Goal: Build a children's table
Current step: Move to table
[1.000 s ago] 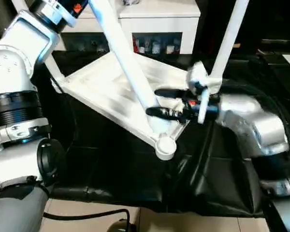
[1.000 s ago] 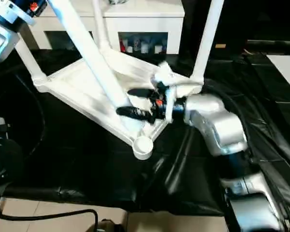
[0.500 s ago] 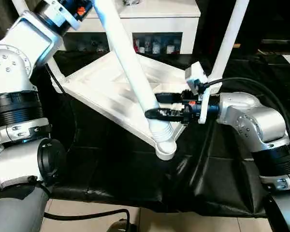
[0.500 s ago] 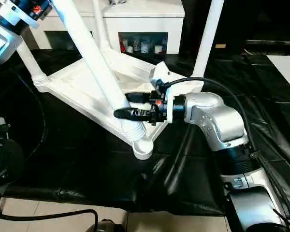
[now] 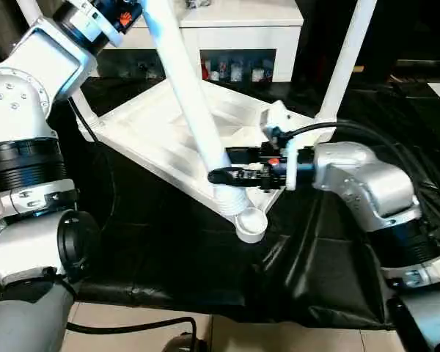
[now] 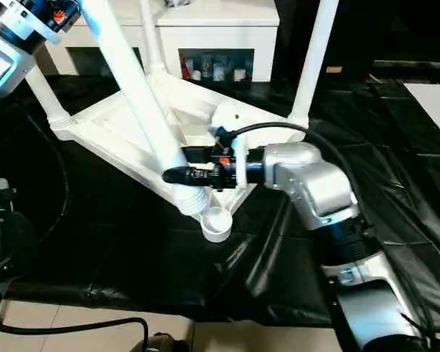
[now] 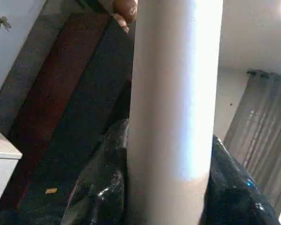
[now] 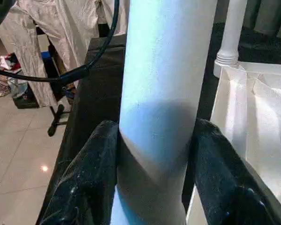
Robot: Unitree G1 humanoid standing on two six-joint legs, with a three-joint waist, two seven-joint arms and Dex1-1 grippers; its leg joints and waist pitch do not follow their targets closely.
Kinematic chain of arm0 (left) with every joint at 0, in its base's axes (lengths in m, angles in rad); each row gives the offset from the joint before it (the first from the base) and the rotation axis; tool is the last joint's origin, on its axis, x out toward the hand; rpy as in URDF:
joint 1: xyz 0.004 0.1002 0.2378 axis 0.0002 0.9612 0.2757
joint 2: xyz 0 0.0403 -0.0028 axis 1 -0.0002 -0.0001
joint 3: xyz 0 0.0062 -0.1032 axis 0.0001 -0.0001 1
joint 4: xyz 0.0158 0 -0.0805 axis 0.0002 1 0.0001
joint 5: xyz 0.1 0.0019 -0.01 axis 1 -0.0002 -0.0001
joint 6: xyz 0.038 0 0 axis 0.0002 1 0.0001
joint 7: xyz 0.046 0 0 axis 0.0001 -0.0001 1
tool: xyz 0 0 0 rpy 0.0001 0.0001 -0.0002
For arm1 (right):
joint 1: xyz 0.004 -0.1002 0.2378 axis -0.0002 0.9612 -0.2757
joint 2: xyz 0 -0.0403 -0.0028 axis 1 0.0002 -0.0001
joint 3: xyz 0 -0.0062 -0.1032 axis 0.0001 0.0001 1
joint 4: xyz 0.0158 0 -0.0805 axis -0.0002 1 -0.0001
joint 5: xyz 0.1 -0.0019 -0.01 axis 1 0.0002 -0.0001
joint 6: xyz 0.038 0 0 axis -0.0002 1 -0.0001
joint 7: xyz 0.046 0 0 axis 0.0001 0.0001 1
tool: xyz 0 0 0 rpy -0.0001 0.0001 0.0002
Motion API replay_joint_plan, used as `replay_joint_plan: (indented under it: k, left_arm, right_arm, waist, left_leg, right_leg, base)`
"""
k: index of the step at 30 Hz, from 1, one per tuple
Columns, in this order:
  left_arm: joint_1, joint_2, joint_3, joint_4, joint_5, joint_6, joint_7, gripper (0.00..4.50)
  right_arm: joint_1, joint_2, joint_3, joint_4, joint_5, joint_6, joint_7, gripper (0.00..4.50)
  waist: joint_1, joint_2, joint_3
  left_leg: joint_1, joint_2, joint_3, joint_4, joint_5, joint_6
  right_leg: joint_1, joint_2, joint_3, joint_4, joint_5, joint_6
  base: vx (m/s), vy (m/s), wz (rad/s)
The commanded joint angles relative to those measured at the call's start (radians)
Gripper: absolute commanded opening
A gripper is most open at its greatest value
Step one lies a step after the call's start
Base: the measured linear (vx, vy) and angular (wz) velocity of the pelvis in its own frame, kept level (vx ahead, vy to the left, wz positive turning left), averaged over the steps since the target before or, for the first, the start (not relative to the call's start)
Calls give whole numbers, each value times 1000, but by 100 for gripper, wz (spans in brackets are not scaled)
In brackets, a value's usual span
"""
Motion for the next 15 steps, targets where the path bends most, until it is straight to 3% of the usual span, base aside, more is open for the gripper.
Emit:
replay_joint_plan:
  k: [1, 3, 4, 10, 11, 15]
  left_arm:
    - [-23, -16, 3, -6, -29, 4, -5, 150]
    - [-23, -16, 4, -7, -28, 5, -7, 150]
    - [-23, -14, 1, -7, -23, 5, -13, 150]
    - [-17, -12, -12, -16, -7, 1, -27, 150]
    - [-16, -11, -13, -18, -5, 1, -28, 150]
    - [-15, -8, -12, -22, -2, 4, -30, 150]
  right_arm:
    - [-3, 13, 31, 17, -47, 5, -40, 186]
    - [-5, 20, 26, 22, -50, 10, -54, 186]
    - [-6, 25, 22, 27, -46, 18, -55, 242]
    - [-15, 37, 26, 48, -68, 14, -88, 297]
    - [-17, 39, 25, 52, -73, 14, -94, 246]
    - [-31, 55, 4, 81, -64, 20, -107, 245]
  waist:
    - [-1, 6, -94]
    - [-2, 6, -94]
    - [-3, 5, -95]
    - [-3, 5, -95]
    - [-3, 4, -94]
    - [-3, 3, -95]
  left_leg:
    - [36, 86, -46, -65, -121, 15]
    - [37, 86, -46, -65, -119, 15]
    - [36, 86, -45, -65, -115, 17]
    - [38, 86, -45, -65, -114, 10]
    - [37, 86, -45, -66, -116, 9]
    - [36, 86, -45, -65, -115, 12]
  right_leg:
    - [52, -101, 52, -53, 44, -259]
    - [52, -101, 53, -53, 50, -259]
    - [52, -102, 53, -53, 53, -260]
    - [51, -102, 52, -52, 52, -265]
    - [51, -102, 53, -52, 50, -263]
    - [52, -103, 53, -52, 57, -264]
  base:
    - [0, 0, 0]
    - [0, 0, 0]
    - [0, 0, 0]
    - [0, 0, 0]
    - [0, 0, 0]
    - [0, 0, 0]
